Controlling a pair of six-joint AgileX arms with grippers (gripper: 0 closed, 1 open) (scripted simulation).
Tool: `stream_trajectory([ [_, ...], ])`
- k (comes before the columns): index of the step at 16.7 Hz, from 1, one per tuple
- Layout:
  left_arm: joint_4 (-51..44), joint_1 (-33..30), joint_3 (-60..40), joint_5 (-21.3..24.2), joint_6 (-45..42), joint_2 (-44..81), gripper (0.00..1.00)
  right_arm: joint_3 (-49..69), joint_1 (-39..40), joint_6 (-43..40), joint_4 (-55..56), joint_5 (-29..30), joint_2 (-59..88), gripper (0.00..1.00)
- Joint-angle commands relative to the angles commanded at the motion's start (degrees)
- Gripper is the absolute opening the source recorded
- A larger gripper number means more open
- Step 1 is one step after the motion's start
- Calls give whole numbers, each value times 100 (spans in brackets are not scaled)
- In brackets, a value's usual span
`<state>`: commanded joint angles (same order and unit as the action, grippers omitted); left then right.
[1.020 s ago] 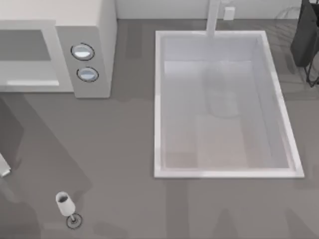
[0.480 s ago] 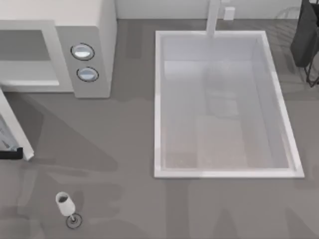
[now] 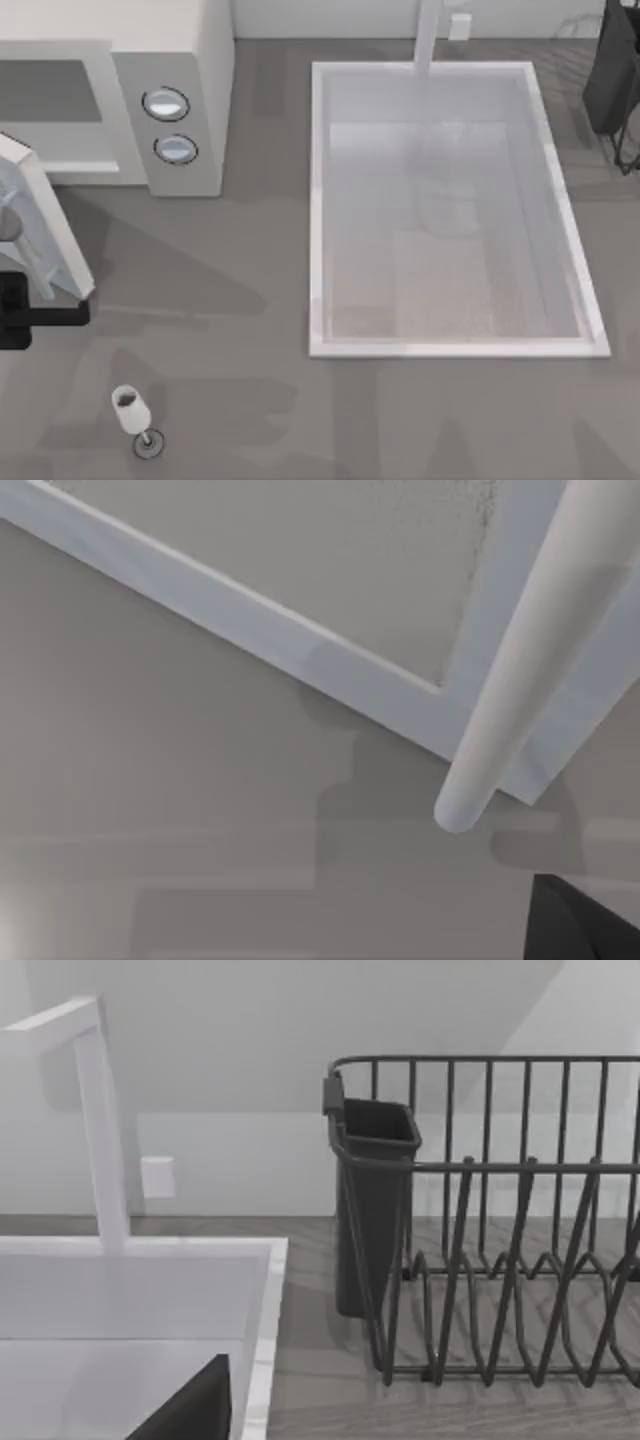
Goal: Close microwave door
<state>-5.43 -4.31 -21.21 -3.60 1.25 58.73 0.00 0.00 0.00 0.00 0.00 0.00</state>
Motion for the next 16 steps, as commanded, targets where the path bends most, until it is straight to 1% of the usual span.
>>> stream_trajectory([
  [4,116,28,-184,30,-13,253,0,0,0,0,0,0,0,100],
  [6,310,38,-463,41,-28,709,0,0,0,0,0,0,0,100],
  [12,1054,92,-1437,94,-87,2579,0,0,0,0,0,0,0,100],
  [16,1253,107,-1691,109,-103,2941,0,0,0,0,0,0,0,100],
])
